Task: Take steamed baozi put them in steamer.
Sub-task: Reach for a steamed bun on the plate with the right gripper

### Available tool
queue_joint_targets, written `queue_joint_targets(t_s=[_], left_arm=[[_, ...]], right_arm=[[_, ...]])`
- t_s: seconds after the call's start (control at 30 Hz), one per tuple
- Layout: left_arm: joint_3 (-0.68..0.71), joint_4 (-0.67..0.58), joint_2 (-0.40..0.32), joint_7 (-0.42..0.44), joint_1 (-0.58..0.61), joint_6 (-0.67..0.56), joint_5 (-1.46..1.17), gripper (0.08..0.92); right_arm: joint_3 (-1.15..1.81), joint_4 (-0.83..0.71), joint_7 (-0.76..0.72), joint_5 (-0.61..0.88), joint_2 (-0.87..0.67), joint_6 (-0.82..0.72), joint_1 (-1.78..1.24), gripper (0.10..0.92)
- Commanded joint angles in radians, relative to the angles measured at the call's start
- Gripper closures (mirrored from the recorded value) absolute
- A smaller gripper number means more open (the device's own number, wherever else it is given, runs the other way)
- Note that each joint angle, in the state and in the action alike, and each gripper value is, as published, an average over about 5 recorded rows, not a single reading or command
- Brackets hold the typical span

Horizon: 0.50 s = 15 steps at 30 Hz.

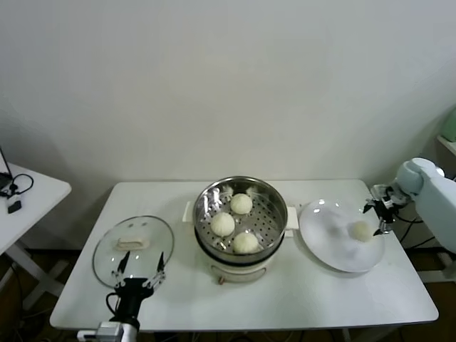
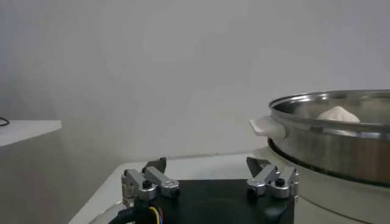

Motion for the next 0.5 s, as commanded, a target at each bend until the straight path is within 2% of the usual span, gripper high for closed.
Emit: queue_joint_targets(t_s=[0.03,0.5], left_arm=[[0.001,0.013,-0.002,0.0,0.001,-0.001,0.008,0.177],[0.024,0.004,-0.008,0.002,-0.003,0.0,0.021,0.177]], right_arm=[[0.079,-0.125,-0.003,-0.13,0.091,0.035,-0.044,0.203],[0.11,-0.176,0.027,-0.17,0.125,0.05,-0.035,0.203]])
